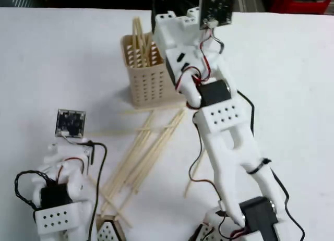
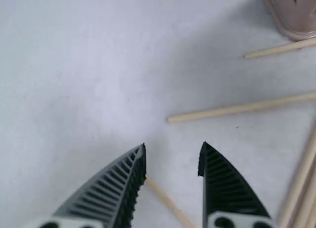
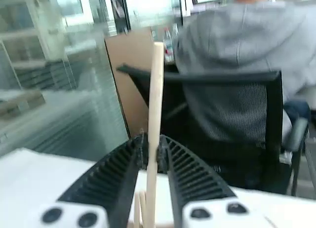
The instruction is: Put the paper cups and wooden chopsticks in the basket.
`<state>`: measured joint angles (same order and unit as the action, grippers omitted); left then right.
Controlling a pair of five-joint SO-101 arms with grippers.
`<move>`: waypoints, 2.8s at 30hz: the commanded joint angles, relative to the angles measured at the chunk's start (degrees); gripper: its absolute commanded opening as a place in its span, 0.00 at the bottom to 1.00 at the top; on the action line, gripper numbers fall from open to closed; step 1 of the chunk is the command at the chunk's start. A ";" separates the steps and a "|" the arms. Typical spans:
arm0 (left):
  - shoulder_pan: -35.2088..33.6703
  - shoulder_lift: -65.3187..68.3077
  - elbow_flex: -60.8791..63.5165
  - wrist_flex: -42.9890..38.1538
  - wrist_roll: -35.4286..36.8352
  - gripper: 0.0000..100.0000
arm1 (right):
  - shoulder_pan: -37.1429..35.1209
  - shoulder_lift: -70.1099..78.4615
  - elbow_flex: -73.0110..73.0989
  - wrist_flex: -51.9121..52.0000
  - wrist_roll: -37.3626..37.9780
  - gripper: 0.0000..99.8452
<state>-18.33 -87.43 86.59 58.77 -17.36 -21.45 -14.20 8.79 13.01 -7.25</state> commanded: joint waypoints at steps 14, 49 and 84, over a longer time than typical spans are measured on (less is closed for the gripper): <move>-0.31 -0.75 -0.26 -0.35 -0.70 0.18 | -0.04 -19.30 -2.11 38.46 0.70 0.04; 20.00 33.54 -40.26 26.11 -12.31 0.25 | 25.89 -38.99 53.98 36.70 0.09 0.02; 34.68 95.25 -54.07 7.74 -9.05 0.02 | 25.89 -39.16 57.05 34.42 0.09 0.02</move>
<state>14.81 5.05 36.31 65.63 -26.59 3.60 -51.74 66.20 48.18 -7.08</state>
